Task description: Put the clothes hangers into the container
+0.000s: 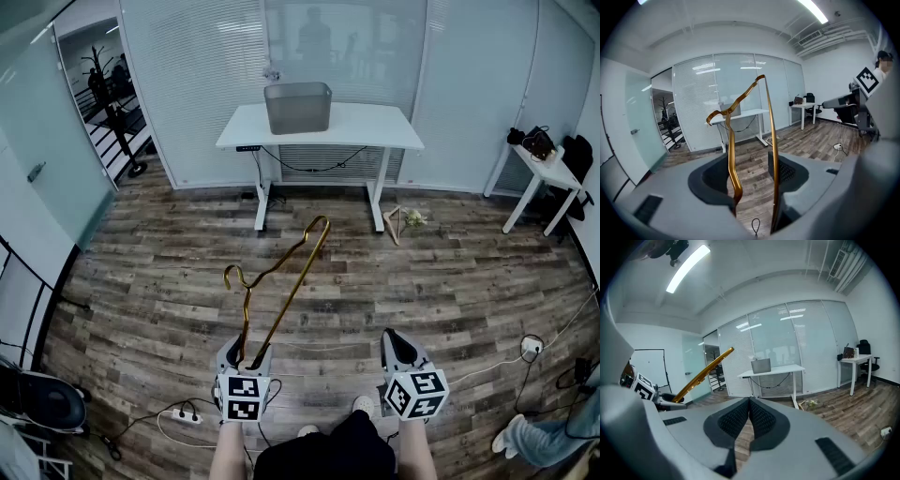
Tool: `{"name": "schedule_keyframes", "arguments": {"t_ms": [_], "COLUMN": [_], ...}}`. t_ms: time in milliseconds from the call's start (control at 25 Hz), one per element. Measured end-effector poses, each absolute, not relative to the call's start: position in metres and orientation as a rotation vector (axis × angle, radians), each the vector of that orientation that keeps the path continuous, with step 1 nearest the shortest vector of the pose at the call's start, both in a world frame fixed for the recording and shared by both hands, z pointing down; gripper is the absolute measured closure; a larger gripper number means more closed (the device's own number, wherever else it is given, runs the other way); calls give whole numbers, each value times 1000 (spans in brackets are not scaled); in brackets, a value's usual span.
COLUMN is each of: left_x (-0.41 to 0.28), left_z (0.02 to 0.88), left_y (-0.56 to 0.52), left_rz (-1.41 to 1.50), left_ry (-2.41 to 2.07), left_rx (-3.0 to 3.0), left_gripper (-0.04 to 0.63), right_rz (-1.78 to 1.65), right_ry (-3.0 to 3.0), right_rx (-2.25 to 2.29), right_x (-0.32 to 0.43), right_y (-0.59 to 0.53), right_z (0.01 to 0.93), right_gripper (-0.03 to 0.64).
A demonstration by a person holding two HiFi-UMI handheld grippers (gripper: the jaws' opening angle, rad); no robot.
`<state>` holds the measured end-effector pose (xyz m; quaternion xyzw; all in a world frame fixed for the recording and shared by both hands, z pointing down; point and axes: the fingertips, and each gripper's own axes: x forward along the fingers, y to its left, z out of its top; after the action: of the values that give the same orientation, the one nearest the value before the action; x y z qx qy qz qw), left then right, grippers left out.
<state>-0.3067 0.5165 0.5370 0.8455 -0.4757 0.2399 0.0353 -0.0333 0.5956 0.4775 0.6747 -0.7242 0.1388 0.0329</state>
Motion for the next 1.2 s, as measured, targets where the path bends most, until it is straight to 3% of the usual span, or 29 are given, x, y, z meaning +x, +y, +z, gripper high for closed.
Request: {"name": "schedule_keyframes", "arguments": {"t_ms": [1200], "left_x": [-335], "left_z": [526], "left_y": [531], "left_rz": [424], "left_ry": [-1378], "left_rx": [2583], "left_gripper": [334], "right_rz": [411], "right_ry": [-2266], "right_rx": [2033], "right_x": [-98], "right_y": [601], "right_z": [478], "right_gripper": [589]}}
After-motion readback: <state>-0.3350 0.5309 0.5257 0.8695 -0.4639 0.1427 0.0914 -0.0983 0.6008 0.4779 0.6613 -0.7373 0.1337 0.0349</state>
